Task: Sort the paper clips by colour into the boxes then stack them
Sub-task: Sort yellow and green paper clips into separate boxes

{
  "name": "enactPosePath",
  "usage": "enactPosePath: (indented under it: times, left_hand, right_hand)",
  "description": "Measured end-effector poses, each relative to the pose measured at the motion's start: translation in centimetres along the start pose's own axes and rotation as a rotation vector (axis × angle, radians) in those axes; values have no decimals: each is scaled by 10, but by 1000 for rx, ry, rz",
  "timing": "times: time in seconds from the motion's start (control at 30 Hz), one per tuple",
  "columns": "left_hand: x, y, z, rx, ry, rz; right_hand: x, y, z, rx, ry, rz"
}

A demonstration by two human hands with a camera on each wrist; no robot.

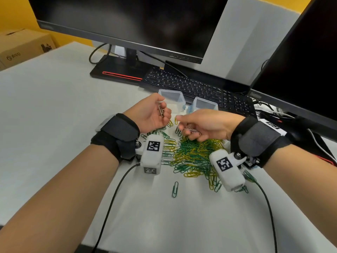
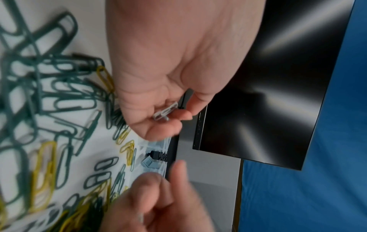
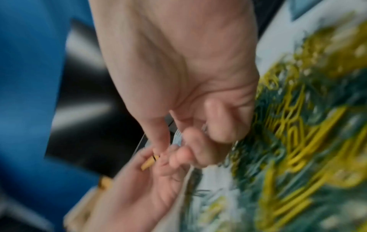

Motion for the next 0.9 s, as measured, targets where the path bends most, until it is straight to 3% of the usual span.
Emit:
enactPosePath:
  times: [0.1, 0.17, 0.27, 0.47, 0.53, 0.57, 0.67, 0.73, 0.9]
  left_hand:
    - [6, 6, 2, 45, -58, -48]
    - [7, 8, 3, 44, -58, -69]
    - [5, 7, 2, 25, -22, -66]
    - [0, 12, 6, 15, 45, -59]
    - [-2, 11, 4, -9, 69, -111]
    - [-3, 11, 3, -10, 79, -137]
    - [-8, 15, 3, 3, 156, -179]
    - [-15, 20, 6, 29, 247, -207]
    - [-31, 41, 25, 138, 471, -473]
  right_hand:
    - [15, -2, 8, -161, -121, 643]
    - [24, 3, 11, -210, -207, 835]
    - [25, 13, 9, -227, -231, 984]
    - [15, 15, 5, -124, -191, 1020]
    - [17, 8, 11, -135, -203, 870]
    - [16, 4, 13, -136, -201, 669]
    - [10, 4, 15, -22, -214, -249]
    - [4, 6, 11, 26, -215, -667]
    - [-8, 11, -1, 1, -122, -1061]
Point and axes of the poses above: each hand's wrist, its own z-axis away from the middle knuckle, its own y-axis out of the palm, x = y × z, the point moved 9 cm from there along -z, towards the middle knuckle
